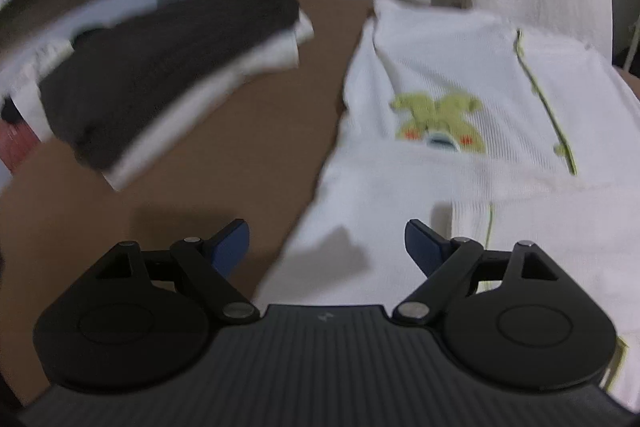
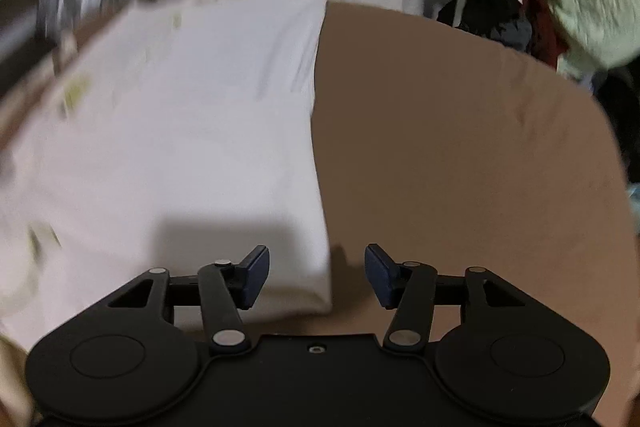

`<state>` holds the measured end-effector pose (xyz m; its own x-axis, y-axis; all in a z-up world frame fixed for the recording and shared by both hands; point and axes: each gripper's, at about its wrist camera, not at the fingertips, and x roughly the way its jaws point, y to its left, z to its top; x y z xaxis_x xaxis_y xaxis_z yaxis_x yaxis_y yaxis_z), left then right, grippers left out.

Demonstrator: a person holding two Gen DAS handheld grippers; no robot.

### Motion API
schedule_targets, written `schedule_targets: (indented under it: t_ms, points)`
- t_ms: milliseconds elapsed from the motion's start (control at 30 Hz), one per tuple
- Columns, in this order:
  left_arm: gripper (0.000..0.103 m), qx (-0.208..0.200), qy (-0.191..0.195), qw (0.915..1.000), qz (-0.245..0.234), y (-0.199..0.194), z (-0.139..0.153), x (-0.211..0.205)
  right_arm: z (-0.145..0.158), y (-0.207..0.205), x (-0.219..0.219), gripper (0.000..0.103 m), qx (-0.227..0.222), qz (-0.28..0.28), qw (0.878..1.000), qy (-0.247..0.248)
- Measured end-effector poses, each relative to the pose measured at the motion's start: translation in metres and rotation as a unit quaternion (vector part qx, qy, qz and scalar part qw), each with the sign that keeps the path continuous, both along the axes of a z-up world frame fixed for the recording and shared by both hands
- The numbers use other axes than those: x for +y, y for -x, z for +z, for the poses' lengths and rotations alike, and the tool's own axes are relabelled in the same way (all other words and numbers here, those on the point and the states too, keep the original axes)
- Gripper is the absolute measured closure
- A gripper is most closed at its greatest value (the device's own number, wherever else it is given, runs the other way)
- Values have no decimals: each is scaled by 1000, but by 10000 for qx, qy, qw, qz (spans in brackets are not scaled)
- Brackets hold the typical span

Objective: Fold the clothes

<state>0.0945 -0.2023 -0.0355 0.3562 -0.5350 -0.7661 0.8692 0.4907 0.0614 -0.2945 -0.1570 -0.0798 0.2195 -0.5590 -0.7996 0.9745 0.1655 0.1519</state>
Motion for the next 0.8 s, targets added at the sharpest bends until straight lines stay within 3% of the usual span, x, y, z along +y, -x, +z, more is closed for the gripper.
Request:
schedule_targets:
  t_ms: [167, 267, 567, 633, 800]
  points:
    - [18, 670, -385, 9970, -41, -1, -21, -16, -6, 13, -8, 43, -746, -529, 9958, -105]
    - [18, 773, -460, 9959, 11, 3, -28, -17, -11, 6, -5, 43, -931, -529, 9940, -236]
    - [18, 757, -287, 9967, -73, 7, -22, -18, -3, -22, -6, 43, -516, 18, 9986, -67]
    - [18, 805, -123, 9965, -168, 4, -12, -19, 8, -25, -10, 43, -348, 107, 9992, 152]
    - [18, 794, 137, 9934, -819, -6, 27, -53, 73, -34, -36, 40, -590, 978, 9887, 975]
